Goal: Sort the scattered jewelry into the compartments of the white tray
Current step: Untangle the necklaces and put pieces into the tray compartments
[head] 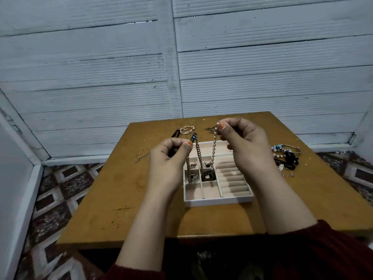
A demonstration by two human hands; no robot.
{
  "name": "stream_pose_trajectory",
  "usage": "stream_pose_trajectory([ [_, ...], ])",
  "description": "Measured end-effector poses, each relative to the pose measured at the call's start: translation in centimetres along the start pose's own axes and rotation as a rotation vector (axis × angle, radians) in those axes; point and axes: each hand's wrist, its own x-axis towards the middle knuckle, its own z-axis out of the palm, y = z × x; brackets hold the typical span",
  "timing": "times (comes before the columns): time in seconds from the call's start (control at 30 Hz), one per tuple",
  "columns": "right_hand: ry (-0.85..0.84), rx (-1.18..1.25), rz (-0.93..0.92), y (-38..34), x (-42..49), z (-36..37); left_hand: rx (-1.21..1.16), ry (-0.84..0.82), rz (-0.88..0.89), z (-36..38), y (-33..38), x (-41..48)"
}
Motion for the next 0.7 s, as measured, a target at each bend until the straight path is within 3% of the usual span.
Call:
stream_pose_trajectory([
  [0.7,0.008,-0.009,0.039,0.4,-1.0,-0.2,0.044,0.002,-0.143,-0.4,-4.3,-1.9],
])
